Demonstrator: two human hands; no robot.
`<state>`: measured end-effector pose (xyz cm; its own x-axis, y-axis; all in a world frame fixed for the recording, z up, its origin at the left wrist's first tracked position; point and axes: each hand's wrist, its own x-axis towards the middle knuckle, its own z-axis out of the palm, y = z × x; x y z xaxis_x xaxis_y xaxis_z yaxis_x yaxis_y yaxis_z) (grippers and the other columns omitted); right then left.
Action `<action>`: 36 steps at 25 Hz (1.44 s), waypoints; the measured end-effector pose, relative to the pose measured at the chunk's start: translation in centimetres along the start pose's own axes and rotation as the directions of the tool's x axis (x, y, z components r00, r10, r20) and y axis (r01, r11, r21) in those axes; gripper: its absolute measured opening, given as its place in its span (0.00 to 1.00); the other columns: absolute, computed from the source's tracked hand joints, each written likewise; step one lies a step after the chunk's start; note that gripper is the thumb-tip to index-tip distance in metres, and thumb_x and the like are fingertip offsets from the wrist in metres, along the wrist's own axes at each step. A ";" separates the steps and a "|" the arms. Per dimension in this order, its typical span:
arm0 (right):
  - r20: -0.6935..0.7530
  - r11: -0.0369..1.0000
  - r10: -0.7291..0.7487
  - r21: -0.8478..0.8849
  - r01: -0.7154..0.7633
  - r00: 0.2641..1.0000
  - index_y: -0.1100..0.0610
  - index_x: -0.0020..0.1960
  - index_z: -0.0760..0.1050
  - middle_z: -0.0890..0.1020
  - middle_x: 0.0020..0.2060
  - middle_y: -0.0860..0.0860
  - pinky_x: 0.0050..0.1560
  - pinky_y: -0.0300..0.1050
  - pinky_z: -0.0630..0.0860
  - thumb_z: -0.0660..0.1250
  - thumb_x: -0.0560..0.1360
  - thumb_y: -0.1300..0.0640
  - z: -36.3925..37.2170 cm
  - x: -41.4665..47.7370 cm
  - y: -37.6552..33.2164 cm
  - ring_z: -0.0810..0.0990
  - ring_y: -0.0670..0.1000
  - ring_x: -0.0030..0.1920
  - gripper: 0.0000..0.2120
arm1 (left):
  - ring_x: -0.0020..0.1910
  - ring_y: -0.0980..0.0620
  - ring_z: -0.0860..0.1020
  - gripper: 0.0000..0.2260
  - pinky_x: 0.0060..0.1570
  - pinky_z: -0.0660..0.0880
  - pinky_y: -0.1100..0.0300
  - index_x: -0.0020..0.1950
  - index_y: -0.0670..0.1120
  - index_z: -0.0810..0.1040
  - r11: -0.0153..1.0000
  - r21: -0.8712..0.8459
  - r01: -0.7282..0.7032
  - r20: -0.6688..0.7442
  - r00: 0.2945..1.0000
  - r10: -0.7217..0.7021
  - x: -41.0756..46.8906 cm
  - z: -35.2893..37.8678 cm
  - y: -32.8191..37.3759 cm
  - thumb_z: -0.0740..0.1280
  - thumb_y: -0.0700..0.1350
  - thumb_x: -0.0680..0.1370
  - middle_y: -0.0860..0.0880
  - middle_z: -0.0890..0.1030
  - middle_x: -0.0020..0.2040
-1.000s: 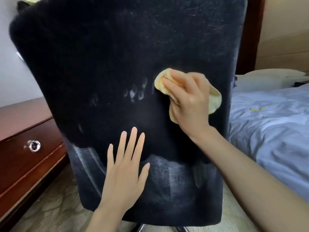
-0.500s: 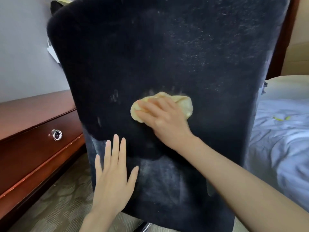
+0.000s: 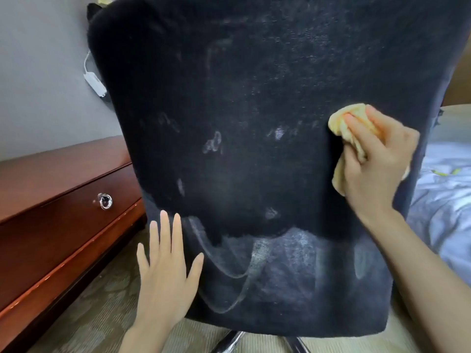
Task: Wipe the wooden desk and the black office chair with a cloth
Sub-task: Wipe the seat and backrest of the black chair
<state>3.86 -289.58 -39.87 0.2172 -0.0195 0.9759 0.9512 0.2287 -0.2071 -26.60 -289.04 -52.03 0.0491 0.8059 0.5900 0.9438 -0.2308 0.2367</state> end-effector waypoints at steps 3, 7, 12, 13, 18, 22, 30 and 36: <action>0.038 0.995 -0.051 0.088 0.047 0.998 0.60 0.54 0.82 0.78 0.57 0.60 0.56 0.36 0.60 0.63 0.71 0.71 2.4 -0.2 -3.6 0.74 0.67 0.51 0.15 | 0.72 0.52 0.29 0.35 0.73 0.39 0.49 0.70 0.53 0.26 1.000 0.001 0.029 0.007 1.000 -0.029 -0.4 -0.7 -0.5 0.52 0.59 0.79 0.53 0.26 0.72; 0.095 0.940 -0.274 0.238 0.246 0.957 0.61 0.49 0.83 0.81 0.53 0.58 0.54 0.49 0.69 0.67 0.69 0.73 6.0 -1.2 -9.6 0.76 0.64 0.47 0.14 | 0.70 0.54 0.28 0.35 0.71 0.36 0.50 0.69 0.54 0.24 0.997 0.020 0.073 0.027 0.997 -0.074 -0.8 -1.1 -1.3 0.51 0.60 0.79 0.53 0.25 0.70; 0.320 0.707 -0.706 0.268 0.654 0.632 0.56 0.50 0.82 0.81 0.53 0.51 0.55 0.49 0.72 0.72 0.68 0.64 9.0 -5.3 -14.1 0.78 0.55 0.51 0.11 | 0.71 0.56 0.30 0.37 0.69 0.33 0.52 0.73 0.53 0.27 0.983 -0.097 0.156 0.072 0.986 -0.149 -0.5 -0.8 -2.2 0.53 0.61 0.79 0.55 0.25 0.71; 0.347 0.673 -0.735 0.268 0.690 0.582 0.54 0.50 0.81 0.81 0.54 0.49 0.56 0.47 0.72 0.71 0.68 0.62 9.1 -5.6 -13.9 0.78 0.53 0.53 0.11 | 0.73 0.55 0.32 0.38 0.70 0.35 0.51 0.75 0.53 0.30 0.966 -0.174 0.190 0.092 0.980 -0.176 0.1 -0.7 -2.2 0.56 0.60 0.79 0.55 0.27 0.73; 0.276 0.756 -0.655 0.249 0.606 0.704 0.54 0.50 0.82 0.81 0.57 0.51 0.56 0.49 0.72 0.68 0.69 0.68 7.4 -4.6 -10.0 0.80 0.55 0.52 0.15 | 0.77 0.51 0.45 0.41 0.75 0.50 0.44 0.77 0.55 0.37 0.572 -0.697 0.432 0.265 0.897 -0.355 4.2 -1.3 -2.1 0.66 0.51 0.78 0.55 0.40 0.78; 0.203 0.886 -0.457 0.193 0.423 0.866 0.57 0.52 0.83 0.80 0.57 0.56 0.52 0.54 0.73 0.62 0.71 0.72 4.6 -3.1 -4.6 0.78 0.60 0.51 0.17 | 0.77 0.49 0.52 0.38 0.73 0.54 0.48 0.78 0.55 0.39 0.421 -0.766 0.485 0.328 0.859 -0.393 6.2 -0.4 -3.1 0.64 0.51 0.79 0.54 0.47 0.79; 0.002 0.948 0.251 0.204 -0.246 0.968 0.58 0.56 0.80 0.74 0.56 0.62 0.60 0.28 0.58 0.67 0.71 0.70 2.7 -2.6 -2.3 0.71 0.62 0.55 0.16 | 0.66 0.43 0.71 0.22 0.67 0.66 0.46 0.73 0.54 0.64 0.283 -0.796 0.535 0.377 0.804 -0.461 6.6 0.8 -1.8 0.62 0.49 0.79 0.47 0.72 0.69; 0.039 0.963 0.173 0.203 -0.177 0.984 0.58 0.57 0.80 0.76 0.52 0.62 0.54 0.22 0.58 0.69 0.70 0.70 2.9 -1.0 -3.4 0.73 0.64 0.51 0.17 | 0.70 0.46 0.68 0.23 0.70 0.63 0.47 0.75 0.49 0.62 0.431 -0.772 0.467 0.295 0.864 -0.409 4.5 0.1 -0.6 0.62 0.43 0.80 0.48 0.69 0.72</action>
<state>-0.28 -287.48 -39.93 0.3698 0.0584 0.9273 0.8332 0.4209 -0.3587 -26.87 -285.22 -49.61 -0.2470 0.9511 0.1855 0.1779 -0.1436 0.9735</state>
